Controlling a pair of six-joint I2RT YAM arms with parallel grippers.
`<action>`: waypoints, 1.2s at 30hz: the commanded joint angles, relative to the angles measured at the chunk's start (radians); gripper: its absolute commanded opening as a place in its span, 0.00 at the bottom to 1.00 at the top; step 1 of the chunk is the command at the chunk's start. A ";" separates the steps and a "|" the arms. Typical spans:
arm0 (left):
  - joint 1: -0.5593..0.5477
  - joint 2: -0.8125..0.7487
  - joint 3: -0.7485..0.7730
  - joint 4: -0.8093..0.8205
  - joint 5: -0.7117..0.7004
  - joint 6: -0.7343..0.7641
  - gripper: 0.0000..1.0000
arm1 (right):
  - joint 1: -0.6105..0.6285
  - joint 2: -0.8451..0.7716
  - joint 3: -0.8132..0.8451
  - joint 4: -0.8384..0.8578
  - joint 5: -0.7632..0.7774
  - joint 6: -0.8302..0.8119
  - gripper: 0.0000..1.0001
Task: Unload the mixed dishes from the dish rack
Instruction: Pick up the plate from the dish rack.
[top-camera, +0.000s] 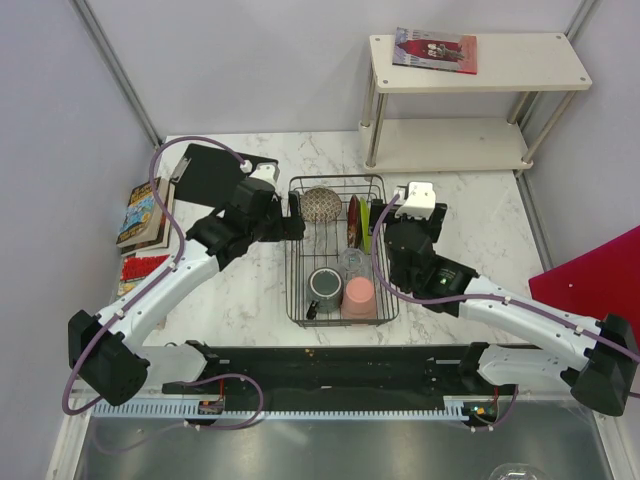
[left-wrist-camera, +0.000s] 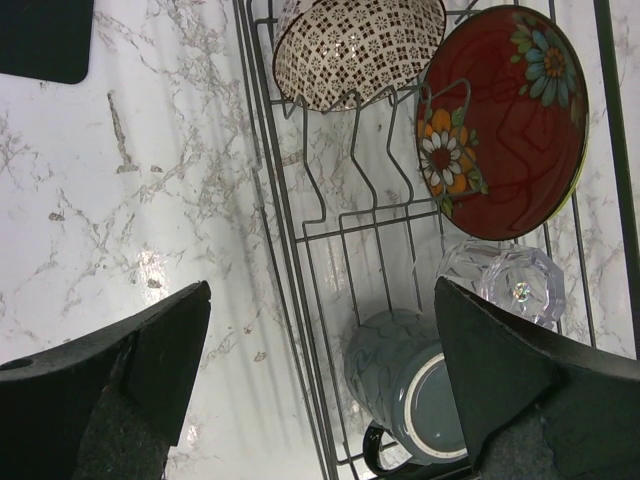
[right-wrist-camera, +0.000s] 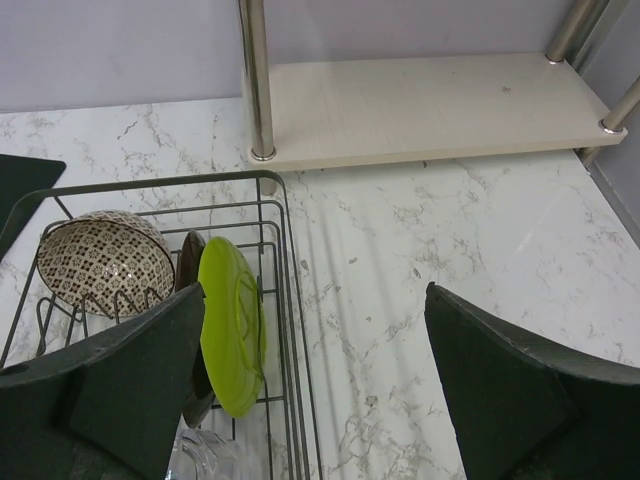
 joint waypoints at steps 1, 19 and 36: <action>-0.002 -0.013 0.020 0.054 -0.011 -0.039 0.99 | 0.001 -0.010 -0.010 0.105 0.010 -0.038 0.98; -0.001 0.065 0.131 0.067 -0.039 -0.049 0.98 | -0.002 -0.012 0.068 -0.093 0.011 0.051 0.98; 0.085 0.423 0.393 0.016 0.071 -0.224 0.89 | -0.244 0.022 0.117 -0.306 -0.326 0.155 0.83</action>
